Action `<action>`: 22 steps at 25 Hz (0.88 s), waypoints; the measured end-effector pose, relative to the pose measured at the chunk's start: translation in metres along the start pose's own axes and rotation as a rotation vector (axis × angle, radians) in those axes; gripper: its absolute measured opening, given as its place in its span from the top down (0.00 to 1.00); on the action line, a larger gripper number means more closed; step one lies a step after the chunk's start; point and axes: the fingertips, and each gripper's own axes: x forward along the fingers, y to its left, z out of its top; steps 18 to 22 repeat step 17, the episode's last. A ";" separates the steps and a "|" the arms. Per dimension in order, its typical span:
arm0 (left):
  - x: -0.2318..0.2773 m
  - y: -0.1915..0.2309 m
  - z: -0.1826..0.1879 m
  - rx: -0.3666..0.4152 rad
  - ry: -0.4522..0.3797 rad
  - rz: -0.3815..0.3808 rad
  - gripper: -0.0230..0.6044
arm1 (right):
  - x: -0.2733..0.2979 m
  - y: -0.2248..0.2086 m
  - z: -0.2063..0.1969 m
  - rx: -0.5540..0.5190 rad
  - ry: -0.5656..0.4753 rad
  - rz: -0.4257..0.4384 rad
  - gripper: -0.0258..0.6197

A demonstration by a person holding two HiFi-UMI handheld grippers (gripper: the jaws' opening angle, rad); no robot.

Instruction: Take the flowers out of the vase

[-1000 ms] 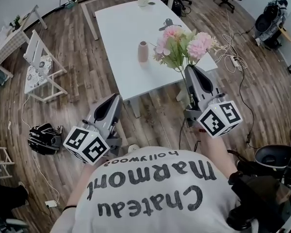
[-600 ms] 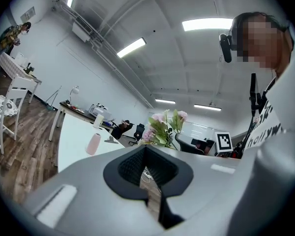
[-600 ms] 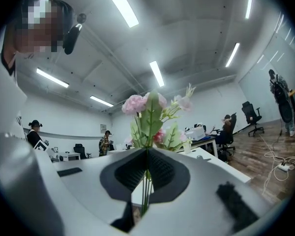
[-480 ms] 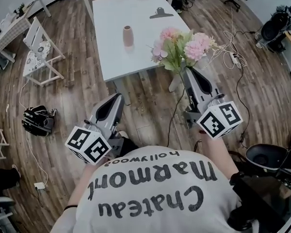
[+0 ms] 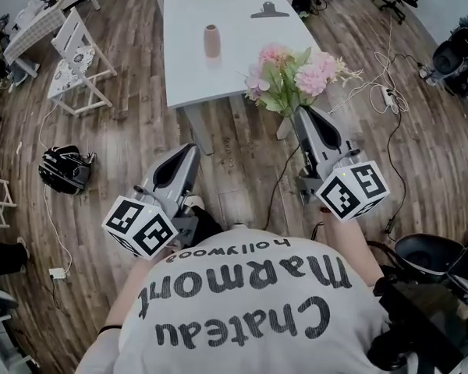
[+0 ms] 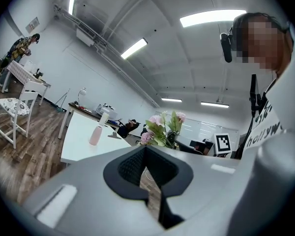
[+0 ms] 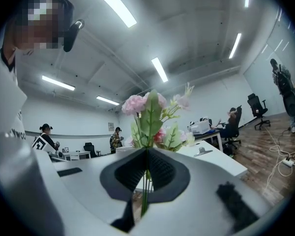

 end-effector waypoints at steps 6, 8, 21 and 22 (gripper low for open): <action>-0.002 -0.006 -0.009 0.005 -0.003 0.017 0.95 | -0.005 -0.003 -0.007 0.014 -0.002 0.017 0.93; -0.004 -0.007 -0.009 0.007 -0.008 0.021 0.95 | -0.005 -0.003 -0.007 0.016 -0.003 0.022 0.93; 0.005 -0.009 0.023 0.008 -0.020 0.024 0.95 | 0.010 -0.004 0.022 0.020 -0.003 0.035 0.93; 0.005 -0.009 0.023 0.008 -0.020 0.024 0.95 | 0.010 -0.004 0.022 0.020 -0.003 0.035 0.93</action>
